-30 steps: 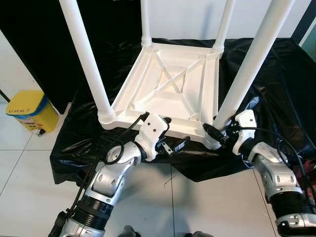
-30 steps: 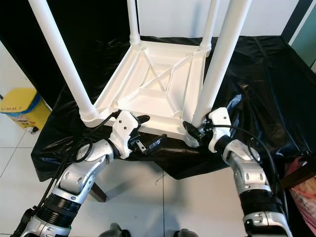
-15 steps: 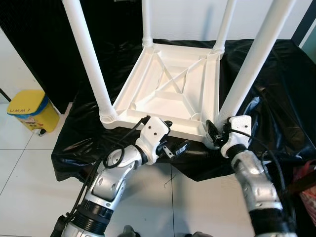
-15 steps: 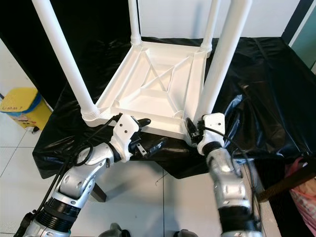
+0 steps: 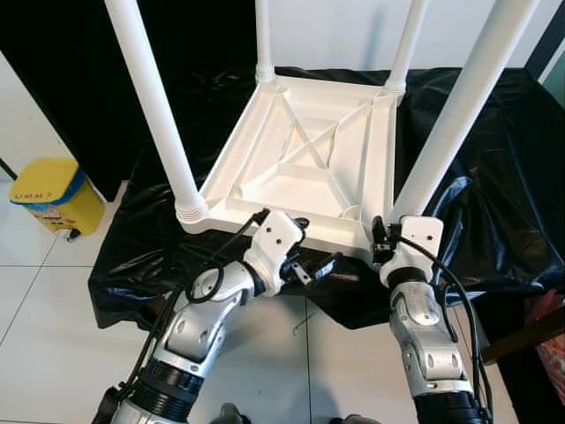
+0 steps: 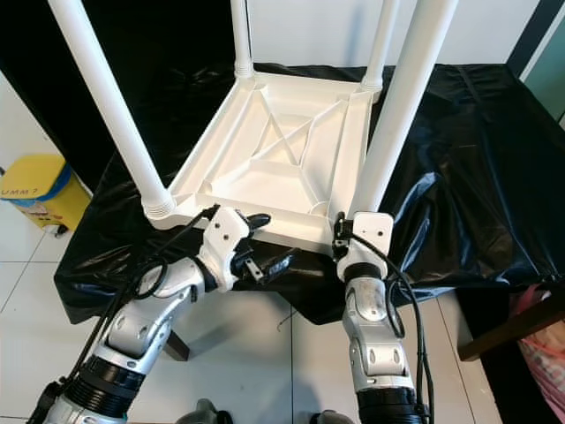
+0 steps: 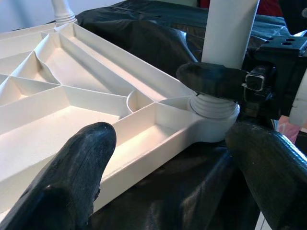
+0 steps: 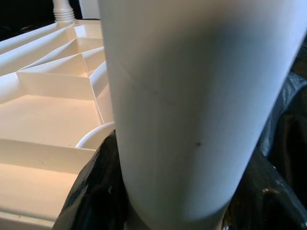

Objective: Building children table

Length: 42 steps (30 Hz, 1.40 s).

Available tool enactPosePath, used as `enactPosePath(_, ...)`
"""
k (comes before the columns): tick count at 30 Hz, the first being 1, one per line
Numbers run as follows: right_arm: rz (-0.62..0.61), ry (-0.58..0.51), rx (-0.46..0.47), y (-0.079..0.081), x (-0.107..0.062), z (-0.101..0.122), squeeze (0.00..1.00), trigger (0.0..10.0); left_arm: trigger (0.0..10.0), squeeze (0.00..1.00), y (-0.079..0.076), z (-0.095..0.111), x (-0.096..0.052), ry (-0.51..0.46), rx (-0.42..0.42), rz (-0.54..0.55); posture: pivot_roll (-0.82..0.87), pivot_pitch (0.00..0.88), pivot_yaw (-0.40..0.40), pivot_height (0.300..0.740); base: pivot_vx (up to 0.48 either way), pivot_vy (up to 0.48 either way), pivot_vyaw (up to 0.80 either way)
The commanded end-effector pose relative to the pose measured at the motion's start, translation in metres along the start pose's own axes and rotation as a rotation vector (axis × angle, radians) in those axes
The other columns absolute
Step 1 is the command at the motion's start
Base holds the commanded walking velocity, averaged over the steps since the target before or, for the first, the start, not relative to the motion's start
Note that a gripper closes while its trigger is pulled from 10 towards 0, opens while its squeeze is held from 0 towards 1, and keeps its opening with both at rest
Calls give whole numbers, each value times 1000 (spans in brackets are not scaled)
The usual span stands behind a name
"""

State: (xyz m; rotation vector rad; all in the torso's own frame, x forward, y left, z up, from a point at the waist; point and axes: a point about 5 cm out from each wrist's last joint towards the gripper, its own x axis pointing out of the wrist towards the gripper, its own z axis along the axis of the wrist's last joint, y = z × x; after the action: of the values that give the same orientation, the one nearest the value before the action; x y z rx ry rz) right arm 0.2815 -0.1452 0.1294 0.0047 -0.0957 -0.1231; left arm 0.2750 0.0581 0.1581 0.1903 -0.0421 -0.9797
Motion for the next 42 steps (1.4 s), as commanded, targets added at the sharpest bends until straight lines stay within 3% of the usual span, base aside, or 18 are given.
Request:
enactPosePath(1, 4, 20, -46, -4, -2, -5, 0, 10000, 10000, 0, 5, -2, -1, 11, -3, 25, -13, 36, -22, 740, 0, 0, 0)
enactPosePath(3, 6, 15, -46, -5, -2, -4, 0, 10000, 10000, 0, 5, -2, -1, 12, -2, 25, -12, 37, -23, 740, 0, 0, 0)
enactPosePath(4, 29, 0, -40, -7, -1, -2, 514, 10000, 10000, 0, 5, -2, -1, 16, -11, 27, -11, 32, -24, 740, 0, 0, 0)
enactPosePath(5, 44, -10, -37, -8, -1, 0, 514, 10000, 10000, 0, 6, -2, -1, 18, -18, 29, -11, 32, -24, 740, 0, 0, 0)
enactPosePath(6, 76, -15, -25, -9, -1, 1, 1000, 10000, 10000, 0, 5, -2, -2, 19, -21, 30, -8, 32, -28, 740, 0, 0, 0)
enactPosePath(9, 107, -17, -12, -9, -1, 2, 1000, 10000, 10000, 0, 4, -2, -2, 19, -20, 30, -7, 32, -28, 740, 0, 0, 0)
enactPosePath(13, 252, -54, -5, -14, 0, 8, 1000, 10000, 10000, 0, 3, -4, -5, 25, -31, 29, 9, 27, -36, 740, 0, 0, 0)
enactPosePath(20, 399, -50, -1, -22, 0, 10, 1000, 10000, 10000, 0, 0, -4, -7, 26, -11, 10, 12, 21, -33, 740, 0, 0, 0)
enactPosePath(21, 459, -41, 5, -26, 0, 11, 27, 10000, 10000, 0, -1, -5, -7, 28, -14, 4, 10, 18, -29, 740, 0, 0, 0)
enactPosePath(23, 585, -29, -15, -32, 1, 12, 0, 10000, 10000, 0, -2, -5, -8, 26, -18, -13, 7, 12, -20, 740, 0, 0, 0)
enactPosePath(24, 585, -29, -15, -32, 1, 12, 0, 10000, 10000, 0, -2, -5, -8, 26, -18, -13, 7, 12, -20, 740, 0, 0, 0)
enactPosePath(25, 681, -13, -47, -36, 5, 13, 0, 10000, 10000, 0, -2, -5, -8, 32, -40, -33, 5, 6, -17, 740, 0, 0, 0)
enactPosePath(28, 741, -4, -74, -39, 10, 13, 0, 10000, 10000, 0, -1, -5, -7, 32, -71, -42, 5, 0, -18, 740, 0, 0, 0)
enactPosePath(35, 816, 10, -146, -37, 21, 10, 0, 10000, 10000, 0, -1, -3, -4, 33, -41, -53, 10, 0, -12, 740, 0, 0, 0)
enactPosePath(36, 830, 12, -153, -36, 24, 9, 0, 4000, 10000, 0, -2, -3, -4, 32, -41, -59, 11, 0, -10, 740, 0, 0, 0)
enactPosePath(37, 830, 12, -153, -36, 24, 9, 0, 4000, 10000, 0, -2, -3, -4, 32, -41, -59, 11, 0, -10, 740, 0, 0, 0)
enactPosePath(38, 839, 15, -151, -35, 25, 8, 0, 0, 10000, 0, -2, -3, -4, 33, -45, -60, 13, 0, -9, 740, 0, 0, 0)
enactPosePath(42, 852, 21, -158, -36, 23, 4, 0, 0, 10000, 0, -1, -4, -5, 45, -58, -60, 17, 0, -2, 740, 0, 0, 0)
